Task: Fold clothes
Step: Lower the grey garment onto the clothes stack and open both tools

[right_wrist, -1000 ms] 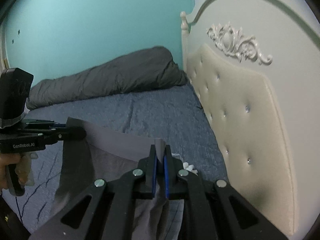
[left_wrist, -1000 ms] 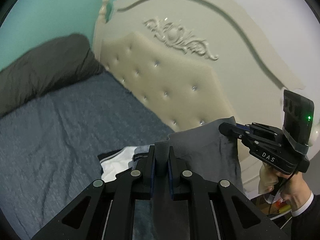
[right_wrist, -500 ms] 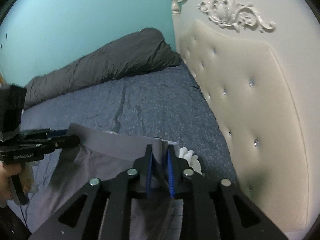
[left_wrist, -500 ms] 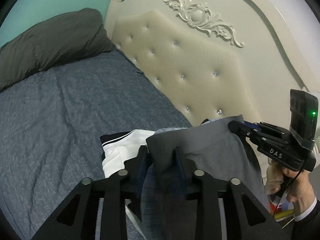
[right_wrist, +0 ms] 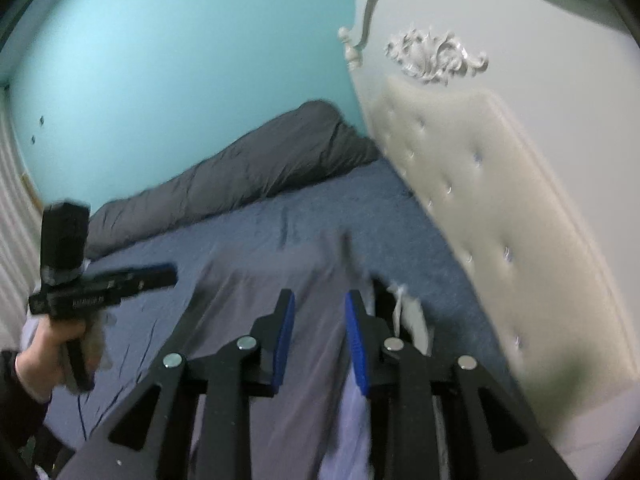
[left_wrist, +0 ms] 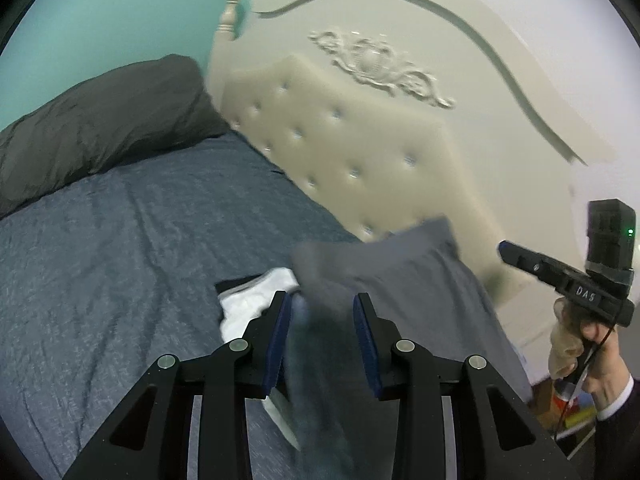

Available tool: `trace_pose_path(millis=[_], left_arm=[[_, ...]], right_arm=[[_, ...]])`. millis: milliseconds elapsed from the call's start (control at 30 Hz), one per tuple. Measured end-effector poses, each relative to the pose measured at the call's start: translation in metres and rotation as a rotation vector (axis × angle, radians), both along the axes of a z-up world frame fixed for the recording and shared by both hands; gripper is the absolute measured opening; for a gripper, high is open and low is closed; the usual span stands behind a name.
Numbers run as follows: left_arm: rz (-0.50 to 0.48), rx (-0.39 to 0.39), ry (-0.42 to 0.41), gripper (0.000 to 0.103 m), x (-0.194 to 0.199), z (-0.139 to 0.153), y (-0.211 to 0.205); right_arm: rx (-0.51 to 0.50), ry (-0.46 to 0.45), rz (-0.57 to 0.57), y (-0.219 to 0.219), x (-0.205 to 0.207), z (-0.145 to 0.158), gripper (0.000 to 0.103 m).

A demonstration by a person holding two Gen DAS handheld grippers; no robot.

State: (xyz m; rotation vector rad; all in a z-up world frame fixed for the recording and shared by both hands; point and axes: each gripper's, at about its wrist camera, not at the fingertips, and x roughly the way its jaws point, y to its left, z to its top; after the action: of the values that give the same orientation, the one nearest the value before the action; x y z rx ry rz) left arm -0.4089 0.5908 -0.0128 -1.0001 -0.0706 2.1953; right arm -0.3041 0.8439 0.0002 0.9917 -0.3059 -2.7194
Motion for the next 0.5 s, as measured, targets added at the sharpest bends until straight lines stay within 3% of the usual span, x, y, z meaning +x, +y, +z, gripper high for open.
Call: trace_pose_path(millis=[200, 433, 500], left_arm=[[-0.071, -0.039, -0.015, 0.036, 0.03, -0.009, 0.003], [-0.081, -0.048, -0.045, 0.036, 0.046, -0.021, -0.004], [-0.08, -0.05, -0.05, 0.036, 0.047, -0.023, -0.004]], right_arm=[[-0.085, -0.089, -0.015, 0.003, 0.035, -0.025, 0.026], [-0.065, -0.132, -0.014, 0.002, 0.047, -0.036, 0.025], [-0.057, -0.13, 0.007, -0.002, 0.046, -0.035, 0.011]])
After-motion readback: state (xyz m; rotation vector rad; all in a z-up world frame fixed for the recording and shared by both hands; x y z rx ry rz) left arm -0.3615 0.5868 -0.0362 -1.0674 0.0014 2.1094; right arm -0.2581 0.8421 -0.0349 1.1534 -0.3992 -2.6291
